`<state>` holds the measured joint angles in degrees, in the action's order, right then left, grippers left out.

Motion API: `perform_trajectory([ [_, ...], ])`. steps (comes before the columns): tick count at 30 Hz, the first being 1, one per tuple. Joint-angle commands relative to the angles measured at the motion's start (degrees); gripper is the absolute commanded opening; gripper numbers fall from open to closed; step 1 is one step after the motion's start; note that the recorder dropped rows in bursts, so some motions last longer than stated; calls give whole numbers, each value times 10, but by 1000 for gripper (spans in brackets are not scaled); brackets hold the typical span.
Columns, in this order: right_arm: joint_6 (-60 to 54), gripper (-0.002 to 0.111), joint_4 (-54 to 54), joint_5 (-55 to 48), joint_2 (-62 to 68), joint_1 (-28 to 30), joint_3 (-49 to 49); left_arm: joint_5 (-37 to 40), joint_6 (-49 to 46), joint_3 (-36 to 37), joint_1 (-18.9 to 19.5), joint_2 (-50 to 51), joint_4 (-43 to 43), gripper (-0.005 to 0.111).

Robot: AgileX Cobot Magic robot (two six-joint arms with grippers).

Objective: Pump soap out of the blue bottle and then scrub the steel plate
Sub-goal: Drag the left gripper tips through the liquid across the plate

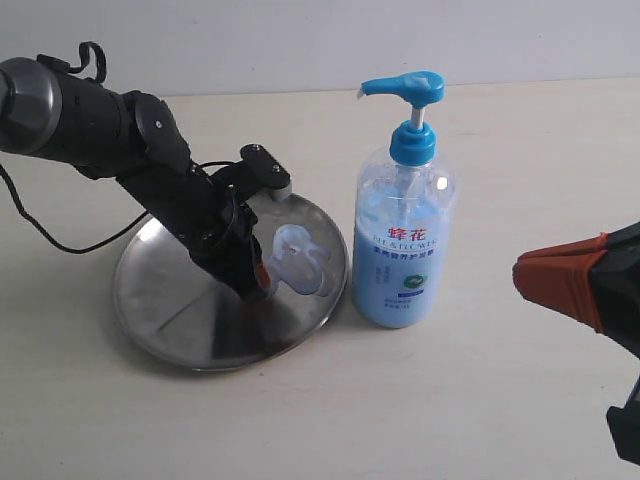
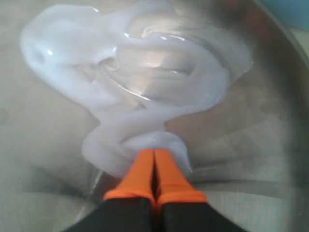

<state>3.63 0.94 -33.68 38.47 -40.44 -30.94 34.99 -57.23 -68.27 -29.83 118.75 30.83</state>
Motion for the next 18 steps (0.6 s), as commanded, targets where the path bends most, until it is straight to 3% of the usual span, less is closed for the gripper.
perform_trajectory([
  [1,-5,0,-1,-1,-4,1,3,28,-15,8,-7,5,13,0],
  [7,-7,0,-3,-1,-4,1,3,9,-59,8,-16,5,65,0],
  [11,-7,0,-3,-1,-4,1,3,-53,-55,8,-16,5,62,0],
  [18,-7,0,-3,-1,-4,1,3,-82,-38,8,-16,5,37,0],
])
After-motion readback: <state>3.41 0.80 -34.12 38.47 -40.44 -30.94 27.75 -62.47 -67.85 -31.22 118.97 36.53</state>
